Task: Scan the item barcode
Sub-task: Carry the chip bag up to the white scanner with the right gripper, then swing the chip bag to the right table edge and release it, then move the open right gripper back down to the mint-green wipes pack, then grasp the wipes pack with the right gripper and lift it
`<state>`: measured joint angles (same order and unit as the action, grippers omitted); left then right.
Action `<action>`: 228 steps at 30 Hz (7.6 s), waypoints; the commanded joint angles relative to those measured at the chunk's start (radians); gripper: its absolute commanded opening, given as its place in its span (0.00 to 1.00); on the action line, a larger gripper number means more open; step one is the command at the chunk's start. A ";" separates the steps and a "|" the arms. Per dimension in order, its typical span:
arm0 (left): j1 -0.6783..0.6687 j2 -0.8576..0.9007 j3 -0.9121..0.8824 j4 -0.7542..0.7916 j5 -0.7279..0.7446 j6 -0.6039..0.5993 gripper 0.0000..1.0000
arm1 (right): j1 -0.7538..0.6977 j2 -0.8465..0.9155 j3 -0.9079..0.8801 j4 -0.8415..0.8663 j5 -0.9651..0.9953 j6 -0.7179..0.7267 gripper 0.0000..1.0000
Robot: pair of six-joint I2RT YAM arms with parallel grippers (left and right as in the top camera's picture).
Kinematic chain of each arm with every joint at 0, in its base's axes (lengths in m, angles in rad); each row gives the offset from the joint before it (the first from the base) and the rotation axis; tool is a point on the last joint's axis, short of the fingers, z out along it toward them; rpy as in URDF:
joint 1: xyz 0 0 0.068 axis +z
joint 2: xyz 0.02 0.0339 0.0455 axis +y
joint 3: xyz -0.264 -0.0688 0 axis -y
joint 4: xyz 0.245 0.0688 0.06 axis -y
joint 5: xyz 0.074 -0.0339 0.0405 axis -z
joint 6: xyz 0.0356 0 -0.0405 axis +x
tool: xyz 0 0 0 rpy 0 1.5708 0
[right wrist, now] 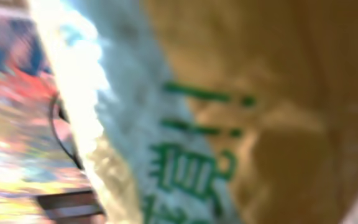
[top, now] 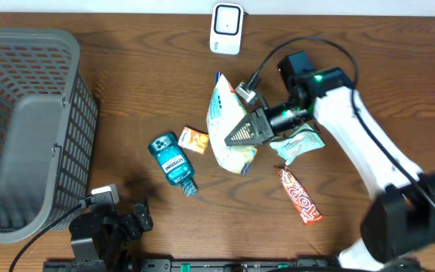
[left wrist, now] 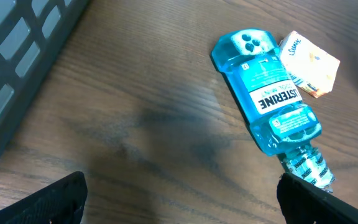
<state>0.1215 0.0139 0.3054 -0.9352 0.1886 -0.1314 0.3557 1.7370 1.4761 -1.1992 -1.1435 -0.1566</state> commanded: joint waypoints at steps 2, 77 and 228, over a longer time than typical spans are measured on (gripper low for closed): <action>0.001 -0.002 -0.005 -0.037 0.002 -0.005 0.98 | 0.048 -0.084 0.004 -0.013 0.182 -0.080 0.01; 0.001 -0.002 -0.005 -0.037 0.003 -0.005 0.98 | 0.126 0.300 0.013 1.389 1.074 0.057 0.01; 0.001 -0.002 -0.005 -0.037 0.003 -0.005 0.98 | -0.224 -0.377 -0.783 1.058 0.122 1.670 0.02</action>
<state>0.1215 0.0151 0.3084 -0.9390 0.1886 -0.1318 0.1352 1.3815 0.6765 -0.1383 -0.7868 1.2346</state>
